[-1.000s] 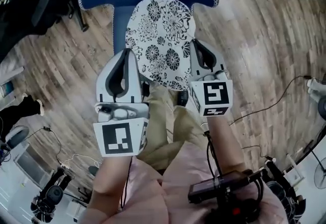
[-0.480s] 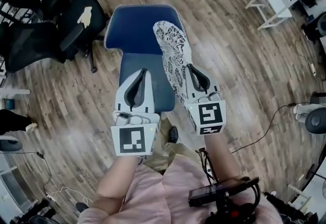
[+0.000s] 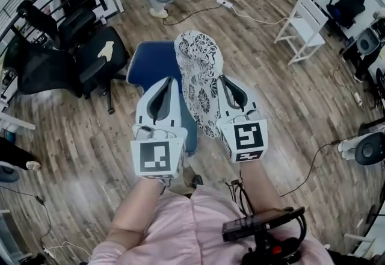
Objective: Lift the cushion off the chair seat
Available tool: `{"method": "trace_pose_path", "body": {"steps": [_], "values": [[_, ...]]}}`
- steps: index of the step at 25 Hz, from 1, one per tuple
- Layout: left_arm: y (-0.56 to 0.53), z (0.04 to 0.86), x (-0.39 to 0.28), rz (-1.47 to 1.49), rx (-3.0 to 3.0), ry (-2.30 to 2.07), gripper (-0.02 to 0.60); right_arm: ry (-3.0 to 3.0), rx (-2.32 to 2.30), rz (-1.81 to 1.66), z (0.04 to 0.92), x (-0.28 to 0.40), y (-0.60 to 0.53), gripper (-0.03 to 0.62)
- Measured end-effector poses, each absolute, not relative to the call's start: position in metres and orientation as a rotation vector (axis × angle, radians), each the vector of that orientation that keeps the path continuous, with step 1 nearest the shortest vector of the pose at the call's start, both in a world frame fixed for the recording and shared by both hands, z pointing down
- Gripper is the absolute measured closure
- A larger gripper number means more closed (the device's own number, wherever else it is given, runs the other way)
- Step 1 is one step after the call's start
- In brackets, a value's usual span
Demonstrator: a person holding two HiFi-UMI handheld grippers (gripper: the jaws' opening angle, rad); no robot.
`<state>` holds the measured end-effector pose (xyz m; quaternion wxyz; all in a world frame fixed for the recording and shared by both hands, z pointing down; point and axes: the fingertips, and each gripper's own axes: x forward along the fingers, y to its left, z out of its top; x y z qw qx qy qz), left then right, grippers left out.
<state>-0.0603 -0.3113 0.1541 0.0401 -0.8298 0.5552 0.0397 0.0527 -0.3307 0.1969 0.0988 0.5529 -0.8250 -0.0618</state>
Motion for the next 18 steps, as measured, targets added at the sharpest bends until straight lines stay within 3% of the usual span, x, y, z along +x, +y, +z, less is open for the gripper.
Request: {"method": "trace_pose_path", "body": {"steps": [18], "values": [[-0.294,0.106,-0.059,0.146,-2.424,1.682,0.571,-2.489,1.646,-0.318,0.144,0.047,-0.305,0.586]]}}
